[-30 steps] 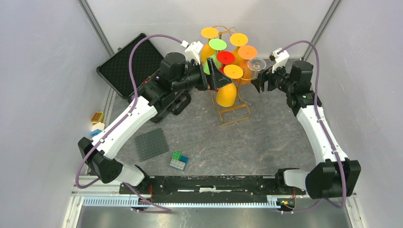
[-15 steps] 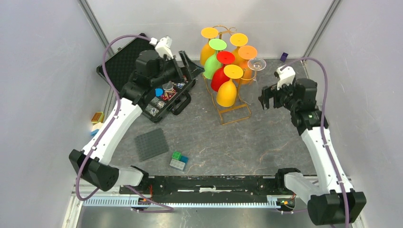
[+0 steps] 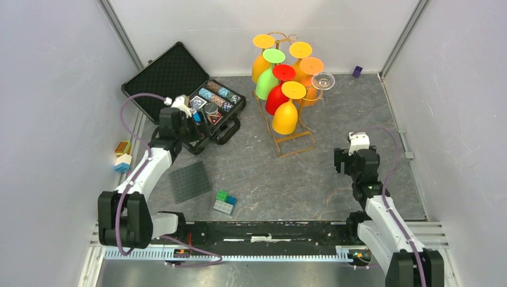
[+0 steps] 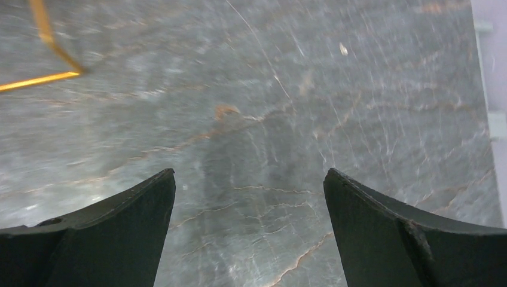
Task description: Place the wine glass upside down on the wine glass rack
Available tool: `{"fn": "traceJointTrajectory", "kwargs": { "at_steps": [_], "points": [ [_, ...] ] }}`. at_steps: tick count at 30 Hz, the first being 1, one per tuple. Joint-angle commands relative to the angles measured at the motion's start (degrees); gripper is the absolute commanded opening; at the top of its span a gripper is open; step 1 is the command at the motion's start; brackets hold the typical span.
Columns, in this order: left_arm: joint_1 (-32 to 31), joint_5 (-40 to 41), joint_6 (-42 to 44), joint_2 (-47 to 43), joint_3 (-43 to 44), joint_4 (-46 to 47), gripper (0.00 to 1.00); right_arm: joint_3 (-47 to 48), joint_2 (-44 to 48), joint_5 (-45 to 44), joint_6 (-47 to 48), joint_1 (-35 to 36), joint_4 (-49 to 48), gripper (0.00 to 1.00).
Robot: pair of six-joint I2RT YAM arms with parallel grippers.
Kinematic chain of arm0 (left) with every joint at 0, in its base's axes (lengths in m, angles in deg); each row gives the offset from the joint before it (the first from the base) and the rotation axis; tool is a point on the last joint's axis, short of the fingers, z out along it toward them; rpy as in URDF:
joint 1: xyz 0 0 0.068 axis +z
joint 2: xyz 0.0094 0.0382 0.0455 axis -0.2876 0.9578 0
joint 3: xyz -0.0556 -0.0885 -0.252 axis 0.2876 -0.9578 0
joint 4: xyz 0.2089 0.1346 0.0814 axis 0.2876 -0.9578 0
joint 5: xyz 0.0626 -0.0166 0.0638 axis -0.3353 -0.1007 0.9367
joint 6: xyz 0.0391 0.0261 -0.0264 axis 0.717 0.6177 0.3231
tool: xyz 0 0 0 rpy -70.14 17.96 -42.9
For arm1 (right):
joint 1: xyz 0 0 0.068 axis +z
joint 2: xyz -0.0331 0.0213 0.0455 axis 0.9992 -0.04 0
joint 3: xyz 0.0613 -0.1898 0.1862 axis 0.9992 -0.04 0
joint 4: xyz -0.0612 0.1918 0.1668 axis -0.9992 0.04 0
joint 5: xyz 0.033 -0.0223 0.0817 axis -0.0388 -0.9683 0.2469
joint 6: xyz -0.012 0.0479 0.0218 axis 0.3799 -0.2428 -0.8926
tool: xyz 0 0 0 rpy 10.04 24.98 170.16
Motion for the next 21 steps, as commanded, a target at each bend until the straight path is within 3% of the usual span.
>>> {"fn": "traceJointTrajectory", "kwargs": {
  "at_steps": [1, 5, 9, 12, 15, 18, 21],
  "points": [
    [1.8, 9.6, 11.4, -3.8, -9.0, 14.0, 1.00, -10.7, -5.1, -9.3, -3.0, -0.3, -32.3, 0.98],
    [2.4, 16.5, 16.9, -1.5, -20.7, 33.4, 1.00, -15.7, -15.3, -9.1, 0.7, -0.4, -49.3, 0.98],
    [2.4, 16.5, 21.4, 4.2, -26.2, 48.4, 1.00, -21.8, -23.8, -9.6, 4.2, -0.4, -70.7, 0.98],
    [2.6, 18.4, 21.9, 8.8, -28.1, 56.7, 1.00, -19.9, -29.4, -10.6, 1.2, -1.2, -74.7, 0.98],
    [2.7, 19.7, 21.3, 12.9, -32.8, 69.2, 1.00, -19.8, -33.2, -2.6, 4.8, -1.0, -77.9, 0.98],
    [3.0, 18.4, 21.7, 12.6, -31.5, 65.7, 1.00, -24.2, -36.1, -1.5, 5.3, -0.6, -89.7, 0.98],
    [2.9, 18.5, 21.7, 12.1, -31.8, 65.9, 1.00, -22.9, -35.5, -2.2, 5.4, -0.5, -86.0, 0.98]
  ]
}}
